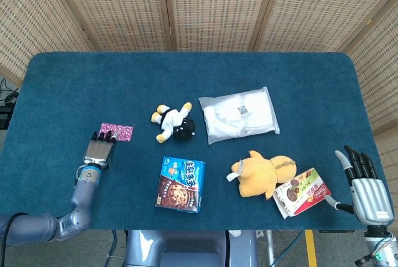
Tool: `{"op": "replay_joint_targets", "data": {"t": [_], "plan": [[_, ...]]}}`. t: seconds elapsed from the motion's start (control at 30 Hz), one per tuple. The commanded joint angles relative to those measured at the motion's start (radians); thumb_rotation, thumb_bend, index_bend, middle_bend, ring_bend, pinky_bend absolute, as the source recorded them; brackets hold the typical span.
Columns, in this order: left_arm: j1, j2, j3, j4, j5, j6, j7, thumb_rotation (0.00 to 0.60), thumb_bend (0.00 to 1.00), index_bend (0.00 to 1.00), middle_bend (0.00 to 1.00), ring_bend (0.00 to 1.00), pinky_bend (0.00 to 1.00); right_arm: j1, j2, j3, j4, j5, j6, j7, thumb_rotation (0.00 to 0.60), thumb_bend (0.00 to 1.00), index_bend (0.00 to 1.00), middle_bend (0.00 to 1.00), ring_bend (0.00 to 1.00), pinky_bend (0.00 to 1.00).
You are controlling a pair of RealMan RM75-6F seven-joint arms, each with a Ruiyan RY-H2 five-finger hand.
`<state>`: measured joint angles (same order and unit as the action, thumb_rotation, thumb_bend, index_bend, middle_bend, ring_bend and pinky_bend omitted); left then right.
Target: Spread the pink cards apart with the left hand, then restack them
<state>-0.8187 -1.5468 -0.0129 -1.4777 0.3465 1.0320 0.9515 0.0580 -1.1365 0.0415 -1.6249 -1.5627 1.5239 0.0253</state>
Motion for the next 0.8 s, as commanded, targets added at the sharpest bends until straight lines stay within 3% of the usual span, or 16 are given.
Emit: {"op": "replay_joint_targets", "data": {"t": [0.03,0.8], "plan": [[0.009,0.006,0.011,0.013,-0.003,-0.004,-0.004,0.6,0.66,0.0,0.0,0.0,0.0,0.0,0.0,0.0,0.0,0.0,0.0,0.0,0.6,0.03,0.0,0.0,0.0,0.0],[0.078,0.095,0.062,0.042,0.049,-0.032,-0.075,0.6,0.66,0.0,0.0,0.0,0.0,0.002,-0.011,-0.002,0.001,-0.005,-0.005,-0.02,0.6,0.03,0.0,0.0,0.0,0.0]]}}
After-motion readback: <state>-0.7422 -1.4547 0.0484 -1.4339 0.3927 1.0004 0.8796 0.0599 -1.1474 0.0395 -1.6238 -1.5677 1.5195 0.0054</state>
